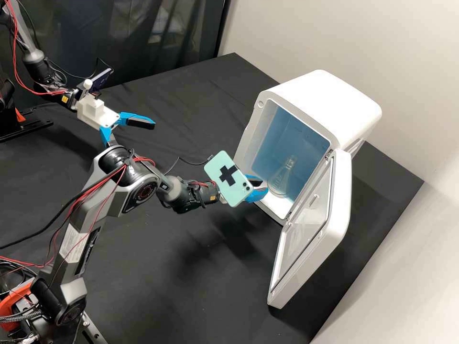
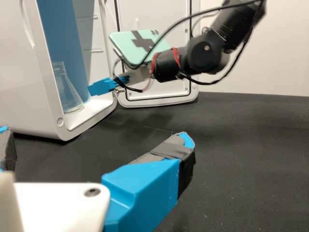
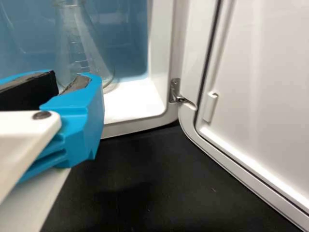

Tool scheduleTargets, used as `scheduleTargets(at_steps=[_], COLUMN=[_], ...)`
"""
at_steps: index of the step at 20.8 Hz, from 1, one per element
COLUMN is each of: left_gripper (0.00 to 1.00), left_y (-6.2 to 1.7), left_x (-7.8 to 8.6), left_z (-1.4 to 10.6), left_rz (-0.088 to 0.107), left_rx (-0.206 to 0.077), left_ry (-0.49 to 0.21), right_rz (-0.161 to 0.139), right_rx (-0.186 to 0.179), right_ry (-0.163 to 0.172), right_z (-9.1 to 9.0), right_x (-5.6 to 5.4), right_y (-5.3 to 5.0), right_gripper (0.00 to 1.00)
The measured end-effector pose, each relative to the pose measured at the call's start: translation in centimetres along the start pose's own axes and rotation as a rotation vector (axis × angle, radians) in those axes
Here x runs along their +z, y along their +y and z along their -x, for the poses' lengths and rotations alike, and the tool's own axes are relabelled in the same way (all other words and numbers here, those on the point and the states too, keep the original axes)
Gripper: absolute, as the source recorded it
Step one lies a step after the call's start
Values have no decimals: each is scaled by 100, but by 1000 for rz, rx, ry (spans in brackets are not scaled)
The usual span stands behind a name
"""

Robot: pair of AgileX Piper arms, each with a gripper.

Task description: Take the flask out of the incubator

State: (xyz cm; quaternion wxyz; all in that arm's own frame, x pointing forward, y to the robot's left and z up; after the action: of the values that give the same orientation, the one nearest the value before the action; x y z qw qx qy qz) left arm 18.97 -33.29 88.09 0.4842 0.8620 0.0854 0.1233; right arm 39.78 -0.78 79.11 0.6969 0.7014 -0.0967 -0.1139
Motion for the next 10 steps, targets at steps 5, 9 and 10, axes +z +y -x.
scheduleTargets(at_steps=[5, 9, 10], left_gripper=[100, 100, 100], left_y=[34, 34, 36], left_x=[12, 13, 13], left_z=[9, 9, 9], left_rz=[-7, -7, -7], left_rx=[18, 19, 21], left_ry=[-5, -5, -6], right_rz=[-11, 12, 22], right_rx=[20, 35, 46], right_ry=[16, 59, 69], right_z=[58, 12, -21], right_x=[40, -151, -224], right_y=[21, 43, 52], right_gripper=[100, 100, 100])
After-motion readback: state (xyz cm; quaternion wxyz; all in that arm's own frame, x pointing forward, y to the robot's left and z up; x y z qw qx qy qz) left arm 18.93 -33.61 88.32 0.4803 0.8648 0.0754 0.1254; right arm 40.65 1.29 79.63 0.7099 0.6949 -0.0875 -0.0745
